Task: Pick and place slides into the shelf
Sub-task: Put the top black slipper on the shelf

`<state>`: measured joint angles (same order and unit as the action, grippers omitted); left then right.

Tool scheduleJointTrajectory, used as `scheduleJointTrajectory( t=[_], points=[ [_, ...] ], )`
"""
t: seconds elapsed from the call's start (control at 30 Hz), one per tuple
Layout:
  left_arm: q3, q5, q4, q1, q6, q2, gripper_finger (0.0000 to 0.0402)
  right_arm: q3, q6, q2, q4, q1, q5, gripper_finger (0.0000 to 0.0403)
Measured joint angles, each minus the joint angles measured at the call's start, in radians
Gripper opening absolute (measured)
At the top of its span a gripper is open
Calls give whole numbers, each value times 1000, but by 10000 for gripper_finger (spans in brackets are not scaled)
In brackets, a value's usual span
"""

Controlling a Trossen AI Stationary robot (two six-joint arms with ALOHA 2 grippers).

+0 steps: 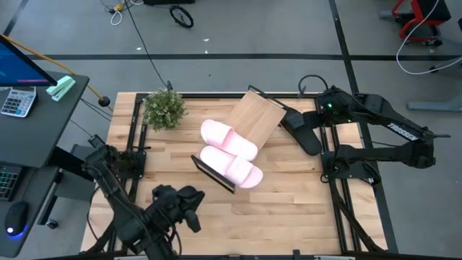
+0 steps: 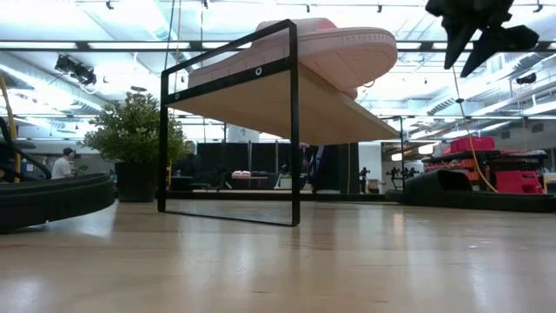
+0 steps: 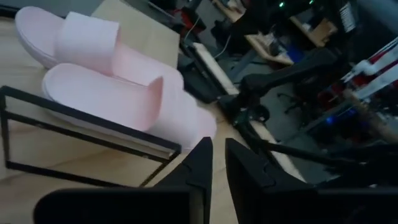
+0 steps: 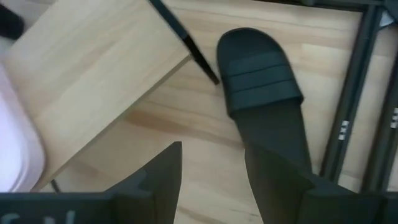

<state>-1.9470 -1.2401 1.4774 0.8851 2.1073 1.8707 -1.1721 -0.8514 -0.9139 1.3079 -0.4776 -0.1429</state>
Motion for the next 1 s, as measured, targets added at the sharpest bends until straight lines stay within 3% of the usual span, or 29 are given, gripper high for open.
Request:
scheduleJointTrajectory(
  t=[0.33, 0.67, 0.8, 1.0],
  points=[
    [0, 20, 14, -47, -51, -16, 51, 0, 104, -69, -62, -189, 88, 181],
    [0, 25, 24, -89, -89, -16, 54, 4, 181, -149, -112, -295, 170, 181],
    [0, 65, 40, -111, -89, -16, 64, 87, 160, -156, -178, -321, 228, 181],
    [0, 141, 63, -132, -89, -15, 86, 267, 64, -82, -309, -355, 236, 181]
  ],
)
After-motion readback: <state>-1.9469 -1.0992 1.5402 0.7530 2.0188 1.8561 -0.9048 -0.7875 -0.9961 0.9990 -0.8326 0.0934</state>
